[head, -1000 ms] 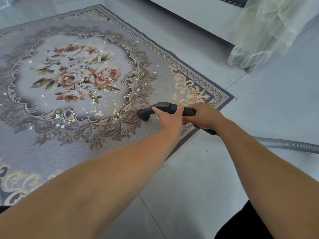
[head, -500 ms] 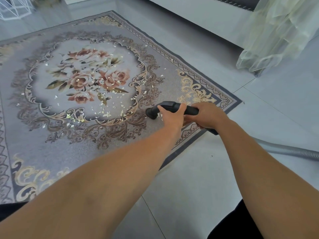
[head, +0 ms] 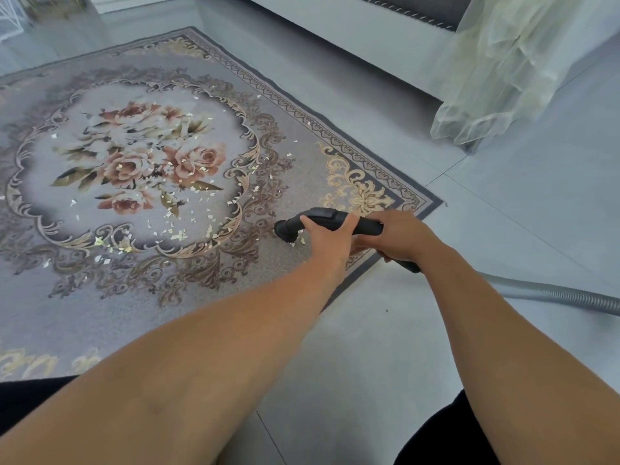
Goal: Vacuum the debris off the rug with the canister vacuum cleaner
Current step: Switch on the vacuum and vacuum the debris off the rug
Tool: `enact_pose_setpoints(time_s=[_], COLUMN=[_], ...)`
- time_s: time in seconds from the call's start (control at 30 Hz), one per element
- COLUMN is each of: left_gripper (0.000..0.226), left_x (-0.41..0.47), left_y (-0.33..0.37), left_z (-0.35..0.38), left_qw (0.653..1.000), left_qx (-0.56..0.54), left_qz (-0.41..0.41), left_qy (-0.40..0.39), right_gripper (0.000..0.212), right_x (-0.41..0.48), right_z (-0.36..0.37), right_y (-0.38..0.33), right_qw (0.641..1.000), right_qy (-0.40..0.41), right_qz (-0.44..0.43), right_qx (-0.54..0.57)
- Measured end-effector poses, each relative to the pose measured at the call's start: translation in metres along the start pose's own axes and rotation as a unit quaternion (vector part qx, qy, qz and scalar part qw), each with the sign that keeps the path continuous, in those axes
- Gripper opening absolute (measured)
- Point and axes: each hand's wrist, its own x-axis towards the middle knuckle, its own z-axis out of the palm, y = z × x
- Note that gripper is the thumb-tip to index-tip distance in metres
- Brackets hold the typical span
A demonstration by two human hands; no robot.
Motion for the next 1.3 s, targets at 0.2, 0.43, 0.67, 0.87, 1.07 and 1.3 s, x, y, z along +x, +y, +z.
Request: enact_pose_setpoints(time_s=[0.2, 0.43, 0.67, 0.87, 1.07, 1.3], left_gripper=[0.102, 0.1, 0.1, 0.1, 0.097, 0.096], left_x=[0.021, 0.018, -0.012, -0.023, -0.01, 0.01], left_y=[0.0, 0.003, -0.005, -0.002, 0.008, 0.014], left_z=[-0.006, -0.005, 0.022, 0.039, 0.022, 0.0], left_qw=[1.0, 0.998, 0.998, 0.999, 0.999, 0.997], left_qx=[0.005, -0.015, -0.045, -0.039, -0.025, -0.038], left_qz=[0.01, 0.027, -0.005, -0.013, 0.019, 0.032], left_qy=[0.021, 0.05, 0.032, 0.002, 0.023, 0.054], right_gripper=[0.035, 0.032, 0.03, 0.033, 0.033, 0.027], right_x=[0.014, 0.021, -0.003, -0.019, 0.0, 0.016], right_z=[0.012, 0.014, -0.008, -0.025, -0.008, 0.01], right_y=[-0.008, -0.01, 0.013, 0.022, 0.008, -0.018], right_qw=[1.0, 1.0, 1.0, 0.999, 0.999, 1.0], right_qy=[0.002, -0.004, -0.023, -0.003, 0.018, 0.021], right_qz=[0.01, 0.012, 0.017, 0.042, 0.028, 0.01], right_qx=[0.008, 0.002, 0.001, -0.01, -0.001, 0.015])
